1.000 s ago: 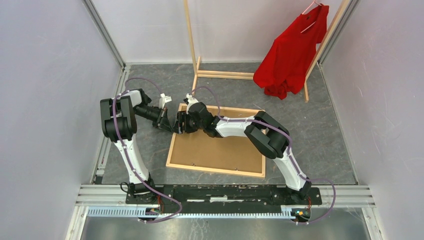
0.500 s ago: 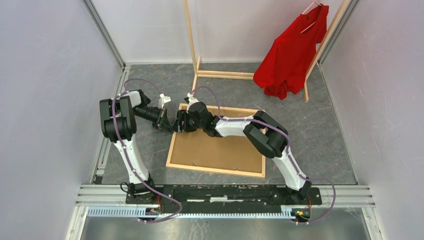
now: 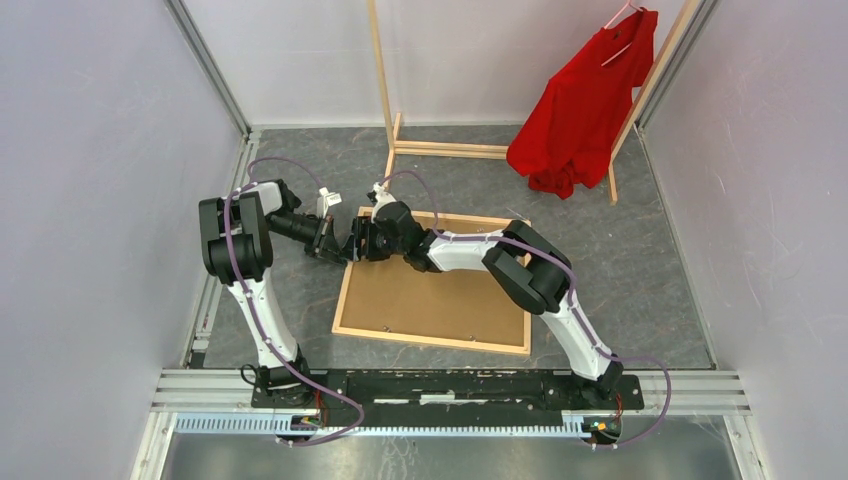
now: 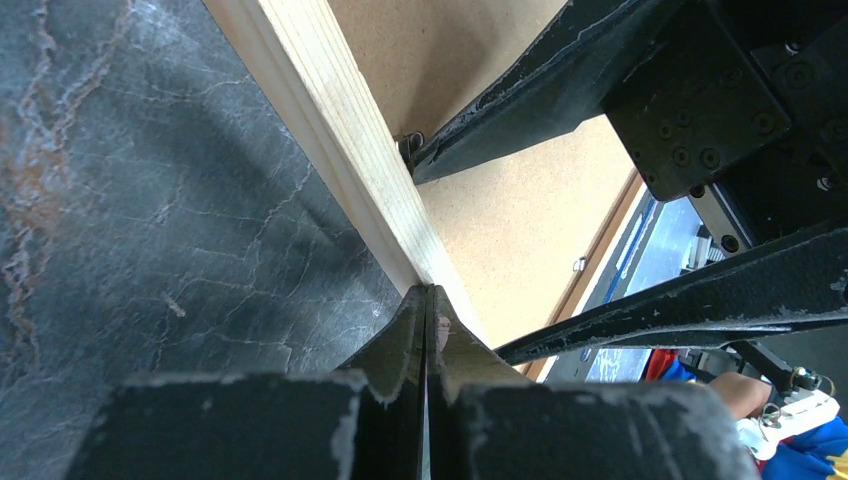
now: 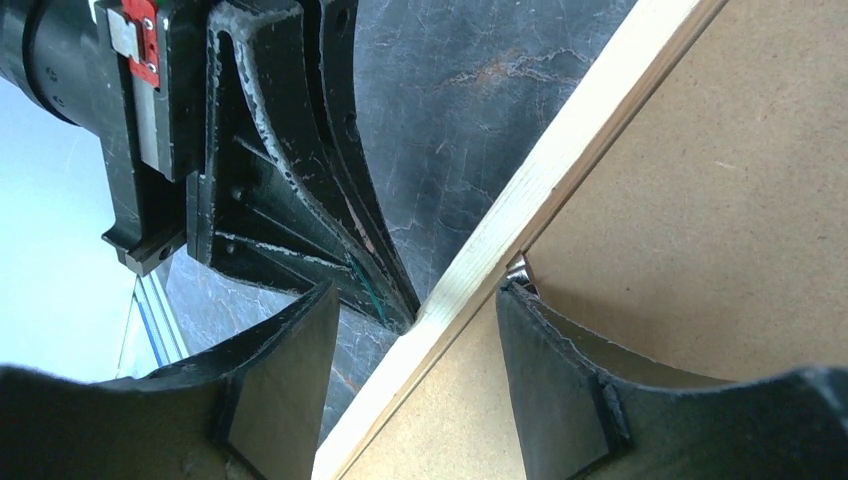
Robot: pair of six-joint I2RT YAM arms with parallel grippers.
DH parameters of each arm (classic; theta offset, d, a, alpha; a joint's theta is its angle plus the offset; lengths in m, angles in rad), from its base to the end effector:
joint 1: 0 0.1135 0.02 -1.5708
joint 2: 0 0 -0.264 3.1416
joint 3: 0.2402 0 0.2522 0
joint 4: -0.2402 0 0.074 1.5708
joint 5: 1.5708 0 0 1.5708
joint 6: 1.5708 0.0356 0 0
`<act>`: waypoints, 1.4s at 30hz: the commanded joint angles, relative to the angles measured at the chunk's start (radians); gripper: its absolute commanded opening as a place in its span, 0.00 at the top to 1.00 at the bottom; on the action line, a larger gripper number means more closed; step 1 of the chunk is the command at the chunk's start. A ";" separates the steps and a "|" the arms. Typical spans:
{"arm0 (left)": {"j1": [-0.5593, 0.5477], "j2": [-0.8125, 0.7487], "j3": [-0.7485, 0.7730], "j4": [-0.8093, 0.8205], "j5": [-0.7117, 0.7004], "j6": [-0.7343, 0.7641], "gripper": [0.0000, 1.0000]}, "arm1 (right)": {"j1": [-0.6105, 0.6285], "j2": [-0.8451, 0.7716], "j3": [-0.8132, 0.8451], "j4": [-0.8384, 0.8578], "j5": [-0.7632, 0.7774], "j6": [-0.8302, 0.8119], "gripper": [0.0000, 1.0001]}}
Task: Put the photo into the frame
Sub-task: Install the photo frame at the center of the board.
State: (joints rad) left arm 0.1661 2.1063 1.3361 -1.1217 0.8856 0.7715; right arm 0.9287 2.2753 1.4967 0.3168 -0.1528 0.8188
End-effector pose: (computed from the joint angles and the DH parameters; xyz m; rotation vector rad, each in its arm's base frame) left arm 0.3417 0.0293 0.1215 0.6061 2.6354 -1.3379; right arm 0.2982 0.4079 0.1367 -0.2316 2.2552 1.1866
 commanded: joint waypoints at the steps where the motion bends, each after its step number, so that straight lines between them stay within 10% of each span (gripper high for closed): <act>1: -0.015 -0.017 -0.016 0.028 -0.053 0.034 0.98 | -0.010 0.044 0.033 -0.043 0.027 -0.006 0.34; 14: -0.014 -0.016 0.011 0.015 -0.062 0.030 0.98 | -0.041 -0.162 -0.101 0.041 0.000 -0.088 0.27; 42: -0.014 -0.005 0.012 0.016 -0.050 0.026 0.98 | -0.025 0.049 0.076 -0.035 -0.120 -0.139 0.28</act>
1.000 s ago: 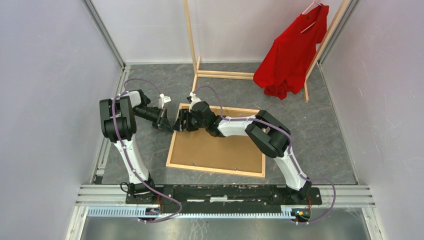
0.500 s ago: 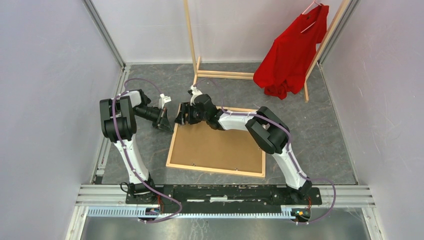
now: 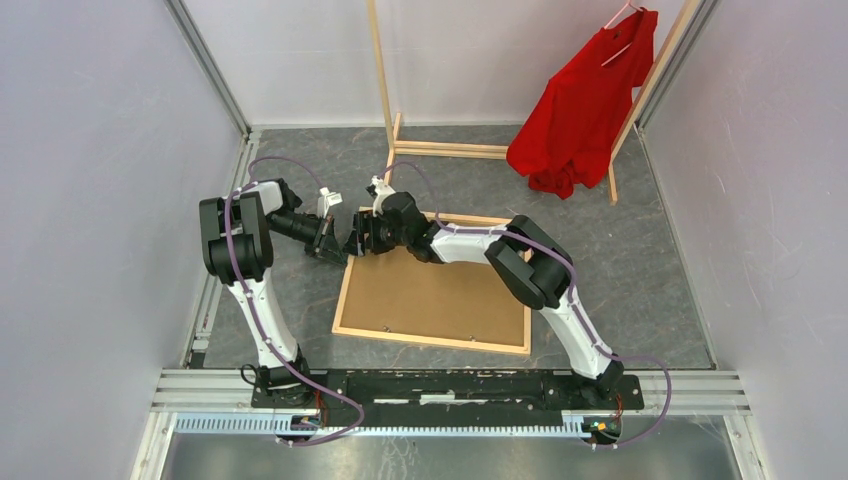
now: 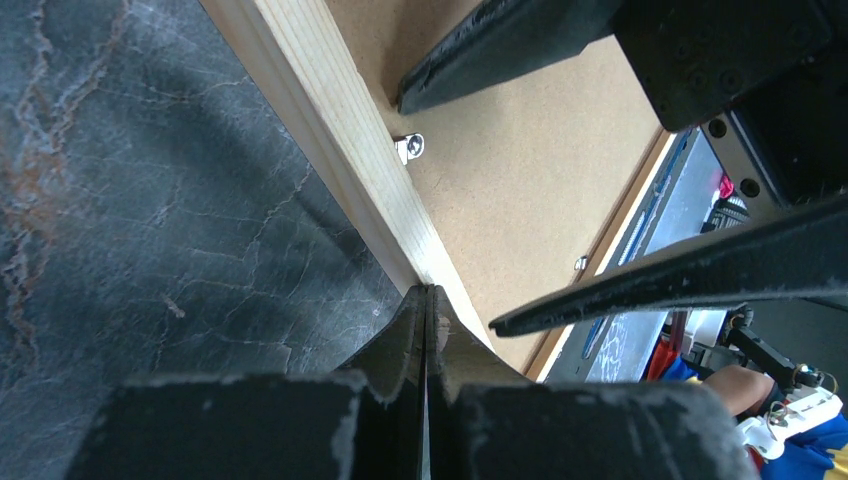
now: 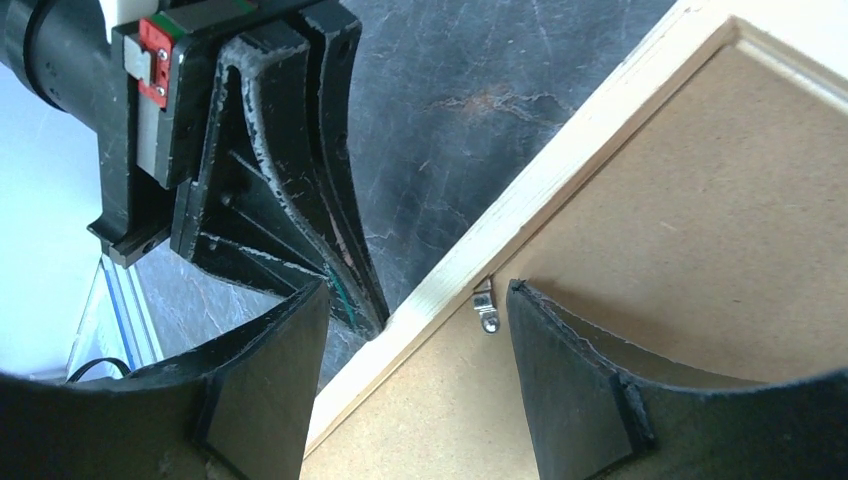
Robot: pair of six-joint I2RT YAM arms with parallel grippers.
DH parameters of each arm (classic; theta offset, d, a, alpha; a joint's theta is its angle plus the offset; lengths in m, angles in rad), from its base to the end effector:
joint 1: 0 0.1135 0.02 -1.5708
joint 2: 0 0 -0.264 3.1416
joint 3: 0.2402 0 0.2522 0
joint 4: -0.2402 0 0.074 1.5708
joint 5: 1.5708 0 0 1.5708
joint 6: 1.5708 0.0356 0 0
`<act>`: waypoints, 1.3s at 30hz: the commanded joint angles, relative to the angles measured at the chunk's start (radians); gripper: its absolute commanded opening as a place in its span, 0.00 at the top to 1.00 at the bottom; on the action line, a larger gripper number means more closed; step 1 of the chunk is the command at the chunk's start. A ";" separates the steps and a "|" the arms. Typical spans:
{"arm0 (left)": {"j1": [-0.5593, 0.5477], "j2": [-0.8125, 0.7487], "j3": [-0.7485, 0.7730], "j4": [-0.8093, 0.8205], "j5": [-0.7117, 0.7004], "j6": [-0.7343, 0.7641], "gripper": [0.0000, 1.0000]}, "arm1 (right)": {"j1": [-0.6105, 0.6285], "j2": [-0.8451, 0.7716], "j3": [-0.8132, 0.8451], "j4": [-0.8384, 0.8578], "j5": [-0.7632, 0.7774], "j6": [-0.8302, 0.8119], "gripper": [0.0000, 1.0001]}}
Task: Put the photo into the frame
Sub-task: Install the photo frame at the center of the board.
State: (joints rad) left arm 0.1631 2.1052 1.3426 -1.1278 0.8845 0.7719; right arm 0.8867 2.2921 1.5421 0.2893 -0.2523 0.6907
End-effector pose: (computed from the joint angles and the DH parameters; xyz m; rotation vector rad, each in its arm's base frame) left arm 0.3426 0.0285 0.1232 0.6121 2.6353 -1.3363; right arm 0.3165 0.4021 0.1405 -0.3956 2.2183 1.1889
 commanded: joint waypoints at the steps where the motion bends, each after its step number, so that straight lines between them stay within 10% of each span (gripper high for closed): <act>1: -0.011 -0.004 0.006 0.022 -0.048 0.024 0.98 | 0.018 0.033 0.030 -0.003 -0.020 -0.007 0.28; 39: -0.004 0.024 0.075 -0.040 0.014 0.037 0.98 | -0.182 -0.226 -0.187 -0.104 0.226 -0.185 0.22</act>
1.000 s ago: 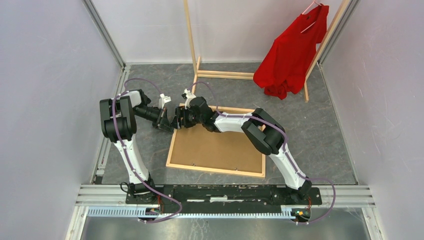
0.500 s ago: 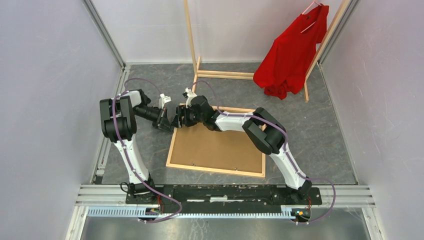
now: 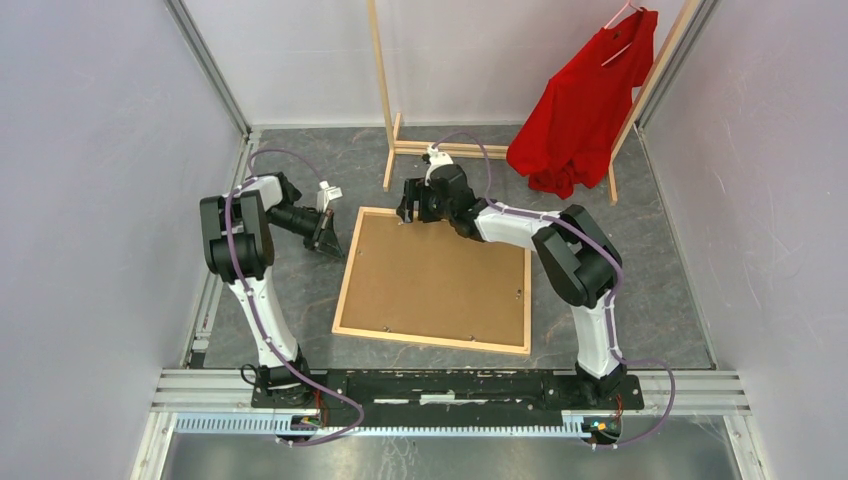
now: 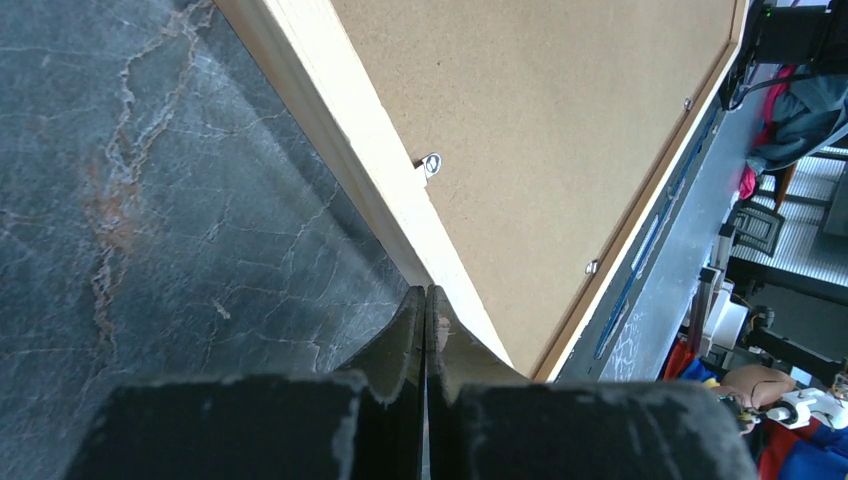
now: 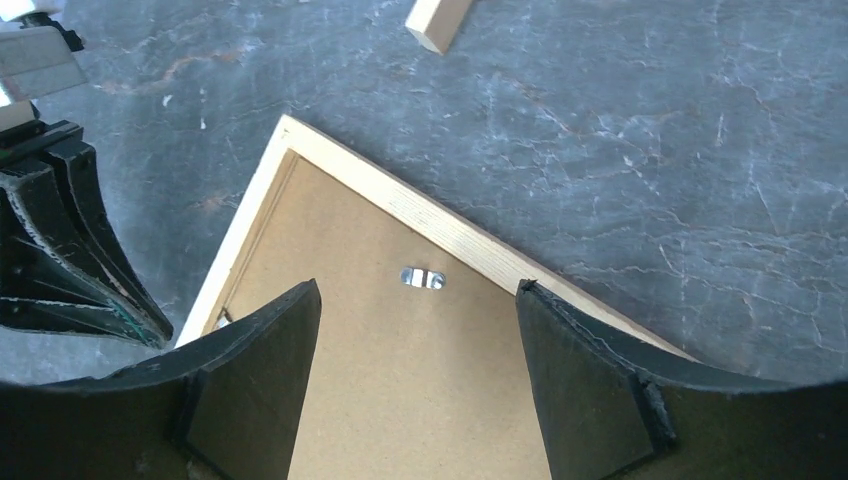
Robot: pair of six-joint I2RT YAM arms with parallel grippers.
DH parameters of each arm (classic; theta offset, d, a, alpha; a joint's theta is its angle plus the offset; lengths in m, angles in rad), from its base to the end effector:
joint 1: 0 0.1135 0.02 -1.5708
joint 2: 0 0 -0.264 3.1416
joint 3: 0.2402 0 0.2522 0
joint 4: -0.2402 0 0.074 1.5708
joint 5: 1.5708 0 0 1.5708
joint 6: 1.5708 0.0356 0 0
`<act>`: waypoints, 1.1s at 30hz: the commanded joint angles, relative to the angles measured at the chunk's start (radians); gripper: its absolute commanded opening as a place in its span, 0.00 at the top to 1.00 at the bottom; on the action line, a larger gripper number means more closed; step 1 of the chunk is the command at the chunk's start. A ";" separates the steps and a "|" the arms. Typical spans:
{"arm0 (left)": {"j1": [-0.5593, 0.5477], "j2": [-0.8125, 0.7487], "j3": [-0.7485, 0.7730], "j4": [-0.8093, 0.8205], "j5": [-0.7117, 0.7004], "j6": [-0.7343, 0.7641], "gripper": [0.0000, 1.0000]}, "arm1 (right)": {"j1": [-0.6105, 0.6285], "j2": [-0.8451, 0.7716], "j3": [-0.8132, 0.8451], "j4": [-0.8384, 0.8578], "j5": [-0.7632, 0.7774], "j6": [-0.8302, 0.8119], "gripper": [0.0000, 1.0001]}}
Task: Put the photo into the frame
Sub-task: Install the photo frame at the center of the board.
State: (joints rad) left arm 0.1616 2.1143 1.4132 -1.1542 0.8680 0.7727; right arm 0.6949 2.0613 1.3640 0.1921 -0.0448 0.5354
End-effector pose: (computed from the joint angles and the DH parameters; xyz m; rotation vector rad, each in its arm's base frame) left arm 0.3549 0.0303 0.1342 0.6409 2.6270 -1.2906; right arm 0.3573 0.3000 0.1820 -0.2019 2.1657 0.7799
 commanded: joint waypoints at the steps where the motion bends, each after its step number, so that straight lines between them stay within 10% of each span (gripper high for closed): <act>1: -0.003 0.016 0.003 -0.013 0.029 0.037 0.98 | 0.009 0.014 -0.004 0.000 0.004 -0.022 0.22; 33: -0.008 0.008 -0.025 -0.004 0.005 0.050 0.98 | 0.052 0.138 0.087 0.028 -0.039 0.079 0.25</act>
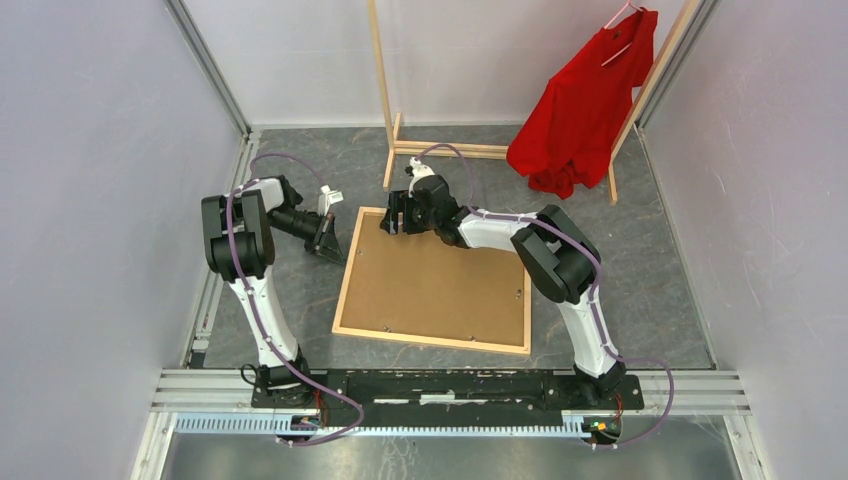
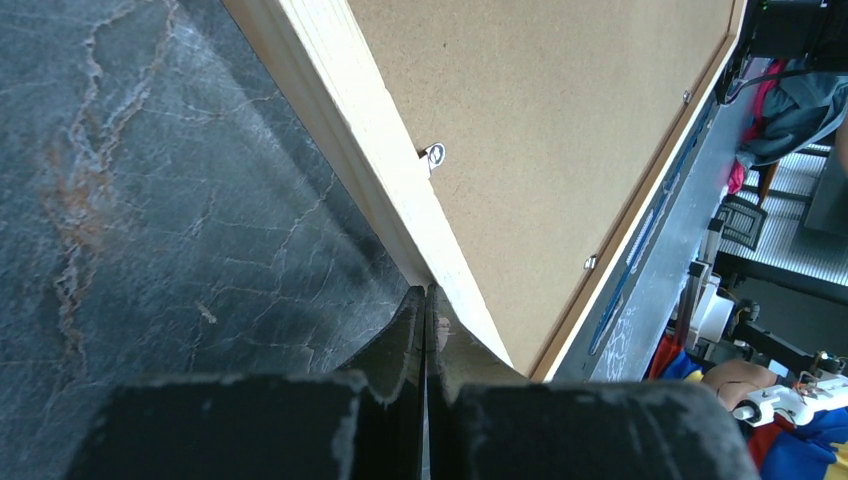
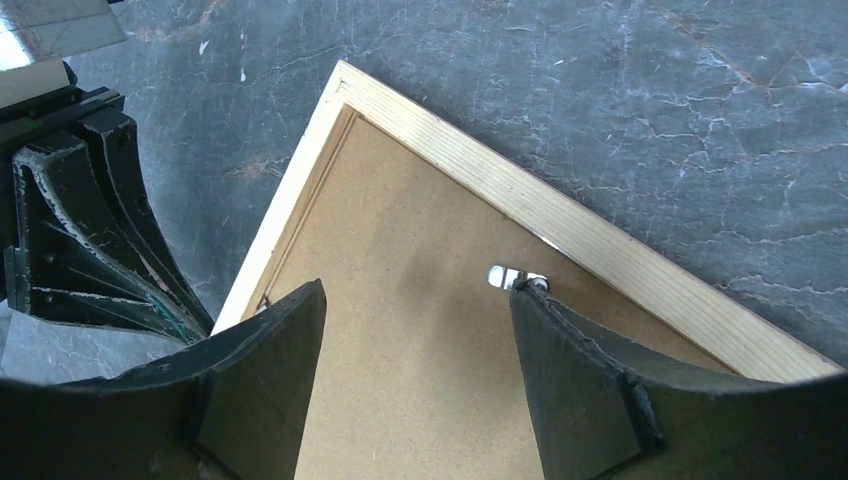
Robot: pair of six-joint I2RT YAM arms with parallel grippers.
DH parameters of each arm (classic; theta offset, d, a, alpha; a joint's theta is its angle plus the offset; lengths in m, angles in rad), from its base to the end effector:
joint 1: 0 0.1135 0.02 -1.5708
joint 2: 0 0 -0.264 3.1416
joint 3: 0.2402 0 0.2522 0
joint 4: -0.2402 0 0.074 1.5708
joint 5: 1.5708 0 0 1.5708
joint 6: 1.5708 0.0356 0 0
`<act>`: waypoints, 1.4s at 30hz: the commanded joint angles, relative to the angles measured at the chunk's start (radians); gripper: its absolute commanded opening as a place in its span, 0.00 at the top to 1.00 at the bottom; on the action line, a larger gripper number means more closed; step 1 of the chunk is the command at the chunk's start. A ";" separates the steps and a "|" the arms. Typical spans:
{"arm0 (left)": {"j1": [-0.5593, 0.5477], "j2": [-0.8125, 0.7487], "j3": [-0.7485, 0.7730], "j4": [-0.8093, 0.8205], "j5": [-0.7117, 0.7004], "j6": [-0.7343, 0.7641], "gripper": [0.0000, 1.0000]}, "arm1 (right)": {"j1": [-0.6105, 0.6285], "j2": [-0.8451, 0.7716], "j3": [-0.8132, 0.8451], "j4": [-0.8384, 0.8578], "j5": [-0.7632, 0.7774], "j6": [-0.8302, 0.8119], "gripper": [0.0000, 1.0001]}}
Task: Put the photo into the frame
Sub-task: Install the photo frame at the center of the board, then adjust the photo frame at the center of the board.
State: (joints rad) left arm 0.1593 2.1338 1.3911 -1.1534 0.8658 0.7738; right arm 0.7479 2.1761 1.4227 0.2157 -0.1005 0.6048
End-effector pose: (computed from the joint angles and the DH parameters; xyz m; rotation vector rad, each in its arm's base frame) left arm 0.3508 0.0289 0.1233 0.6260 2.6548 -1.3234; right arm 0.3523 0.3317 0.1507 -0.2241 2.2313 0.8849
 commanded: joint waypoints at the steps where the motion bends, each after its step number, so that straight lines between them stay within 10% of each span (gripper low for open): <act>1: -0.007 -0.012 -0.003 -0.006 0.007 0.048 0.98 | -0.001 0.025 0.030 0.004 0.019 0.013 0.25; 16: -0.014 -0.035 -0.049 -0.005 -0.015 0.068 0.98 | -0.003 -0.020 0.039 -0.001 0.036 -0.012 0.23; 42: -0.078 -0.202 -0.239 0.126 -0.262 0.055 0.98 | -0.315 -0.951 -0.948 -0.118 0.502 -0.023 0.02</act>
State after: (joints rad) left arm 0.1074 1.9827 1.1828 -1.0824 0.6827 0.7921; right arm 0.4717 1.2491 0.5362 0.0753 0.3538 0.5610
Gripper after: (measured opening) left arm 0.032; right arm 0.982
